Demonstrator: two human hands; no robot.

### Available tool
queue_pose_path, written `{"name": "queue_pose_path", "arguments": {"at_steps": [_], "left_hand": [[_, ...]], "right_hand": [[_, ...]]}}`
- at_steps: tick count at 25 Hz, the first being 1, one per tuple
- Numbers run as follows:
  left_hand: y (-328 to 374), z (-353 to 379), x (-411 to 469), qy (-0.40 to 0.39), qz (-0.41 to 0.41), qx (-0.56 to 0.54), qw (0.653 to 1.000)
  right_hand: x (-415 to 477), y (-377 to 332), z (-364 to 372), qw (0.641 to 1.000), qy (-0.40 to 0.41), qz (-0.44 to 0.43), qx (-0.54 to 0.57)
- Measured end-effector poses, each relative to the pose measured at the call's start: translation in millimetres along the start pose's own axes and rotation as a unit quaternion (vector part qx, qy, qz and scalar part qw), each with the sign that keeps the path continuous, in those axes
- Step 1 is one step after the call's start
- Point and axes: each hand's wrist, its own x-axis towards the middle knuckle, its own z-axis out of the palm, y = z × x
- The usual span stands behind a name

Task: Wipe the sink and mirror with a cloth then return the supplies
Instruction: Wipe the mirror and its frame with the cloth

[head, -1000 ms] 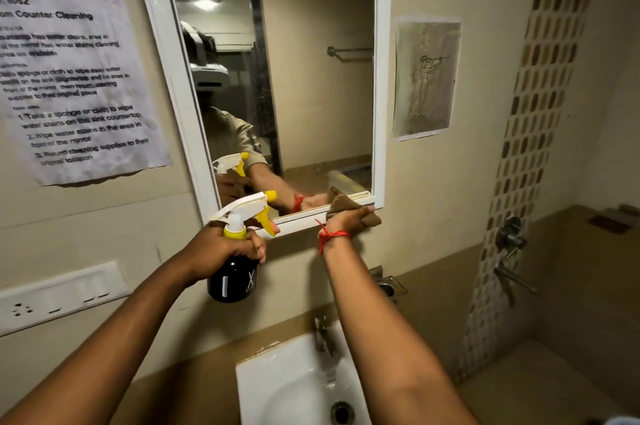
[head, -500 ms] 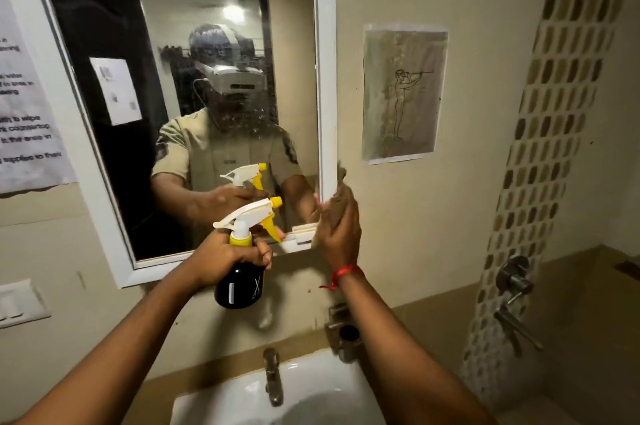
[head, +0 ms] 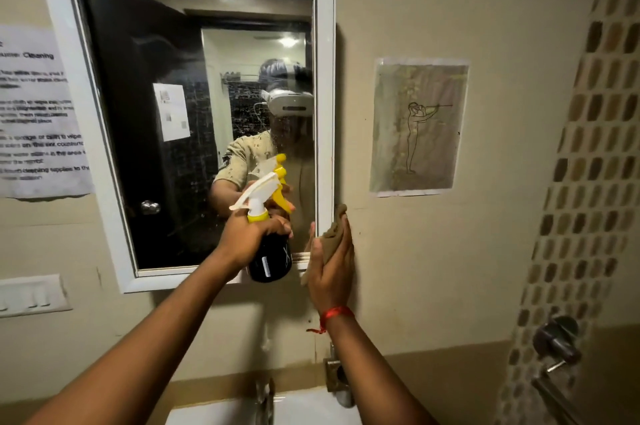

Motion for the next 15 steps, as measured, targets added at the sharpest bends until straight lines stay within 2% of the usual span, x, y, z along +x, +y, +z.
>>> {"name": "queue_pose_path", "arguments": {"at_steps": [3,6,10,12,15], "left_hand": [[5,-3,1,0.020,0.013,-0.004,1.000],[11,-6,3,-0.002,0.015,-0.006,1.000],[21,-11,2,-0.029,0.005,-0.036,0.999],[28,-17,8,-0.037,0.027,-0.052,0.998],[37,-30,10,-0.008,0.059,-0.060,0.996]], "right_hand": [[28,-20,0,0.997,-0.002,-0.038,-0.061],[78,-57,13,0.993,0.061,-0.041,-0.091],[179,-132,27,0.986,0.131,-0.066,-0.085],[238,-172,27,0.980,0.155,-0.098,-0.082],[305,-224,22,0.972,0.161,-0.138,-0.099]]}}
